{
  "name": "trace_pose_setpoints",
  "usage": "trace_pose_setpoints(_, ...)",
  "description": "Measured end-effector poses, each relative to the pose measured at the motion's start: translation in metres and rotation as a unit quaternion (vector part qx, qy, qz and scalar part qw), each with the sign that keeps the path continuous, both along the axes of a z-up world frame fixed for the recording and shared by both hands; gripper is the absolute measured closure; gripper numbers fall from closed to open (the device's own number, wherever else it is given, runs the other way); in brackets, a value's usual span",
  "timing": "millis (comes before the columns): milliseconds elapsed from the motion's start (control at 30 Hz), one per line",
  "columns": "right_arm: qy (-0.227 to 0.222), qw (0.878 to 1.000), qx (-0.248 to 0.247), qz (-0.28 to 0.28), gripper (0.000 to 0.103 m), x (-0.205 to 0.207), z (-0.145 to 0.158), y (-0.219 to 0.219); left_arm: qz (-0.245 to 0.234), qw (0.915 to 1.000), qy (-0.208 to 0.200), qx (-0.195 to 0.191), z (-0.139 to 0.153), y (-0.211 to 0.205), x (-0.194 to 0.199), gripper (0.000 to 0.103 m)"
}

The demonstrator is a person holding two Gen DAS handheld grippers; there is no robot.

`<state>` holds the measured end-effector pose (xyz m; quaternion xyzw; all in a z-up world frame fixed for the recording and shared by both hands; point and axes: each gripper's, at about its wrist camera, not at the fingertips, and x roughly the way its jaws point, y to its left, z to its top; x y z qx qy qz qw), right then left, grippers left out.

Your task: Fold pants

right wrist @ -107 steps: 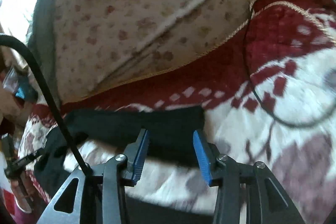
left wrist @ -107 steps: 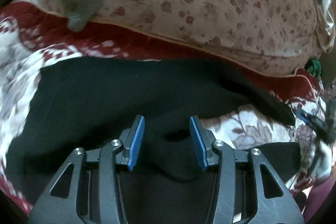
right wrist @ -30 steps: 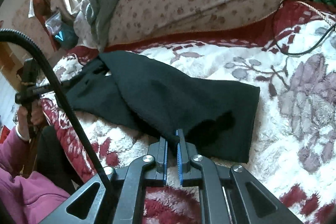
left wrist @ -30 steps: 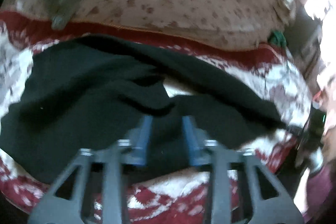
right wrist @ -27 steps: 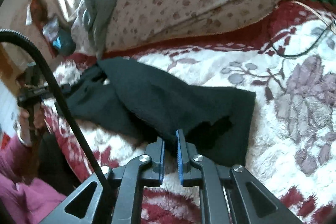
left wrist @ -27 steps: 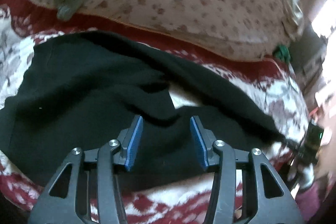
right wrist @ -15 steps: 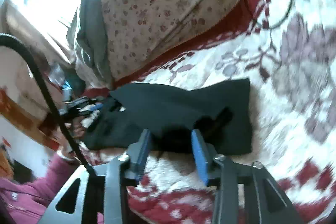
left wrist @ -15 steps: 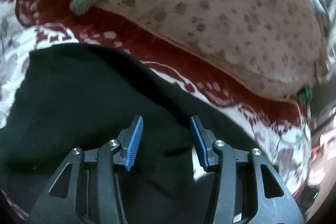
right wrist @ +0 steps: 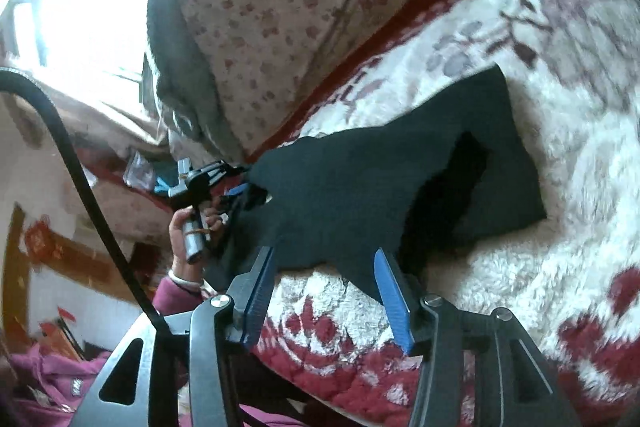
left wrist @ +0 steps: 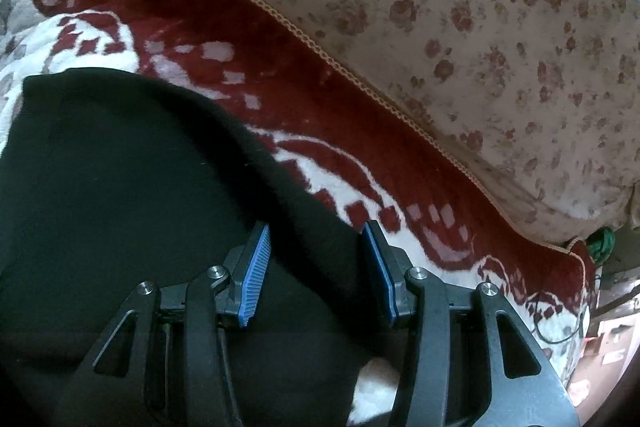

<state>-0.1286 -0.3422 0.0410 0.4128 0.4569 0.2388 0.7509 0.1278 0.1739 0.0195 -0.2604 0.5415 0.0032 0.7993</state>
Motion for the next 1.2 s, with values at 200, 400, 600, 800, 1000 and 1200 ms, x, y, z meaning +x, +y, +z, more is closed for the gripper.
trace_pose_setpoints(200, 0.003, 0.996, -0.081, -0.04, 0.054, -0.002, 0.008, -0.022, -0.009, 0.9995, -0.018, 0.023, -0.003, -0.014, 0.004, 0.058)
trace_pose_setpoints(400, 0.025, 0.991, -0.128, -0.027, 0.054, 0.025, -0.007, -0.017, -0.019, 0.9986, -0.027, 0.041, -0.007, -0.02, 0.006, 0.082)
trace_pose_setpoints(600, -0.017, 0.987, -0.157, 0.007, 0.093, 0.045, -0.007, -0.005, -0.019, 0.9986, -0.039, 0.031, -0.007, -0.011, 0.001, 0.097)
trace_pose_setpoints(800, -0.08, 0.98, -0.182, -0.002, 0.095, 0.051, 0.027, -0.008, -0.029, 0.9944, -0.097, 0.03, 0.041, -0.005, -0.038, 0.099)
trace_pose_setpoints(1000, -0.12, 0.974, -0.193, -0.022, 0.095, 0.05, 0.066, -0.029, -0.032, 0.9856, -0.165, 0.015, 0.095, -0.003, -0.128, 0.099)
trace_pose_setpoints(1200, -0.099, 0.972, -0.211, -0.012, 0.095, 0.055, 0.06, -0.037, -0.033, 0.9784, -0.179, 0.098, 0.067, -0.021, -0.211, 0.098)
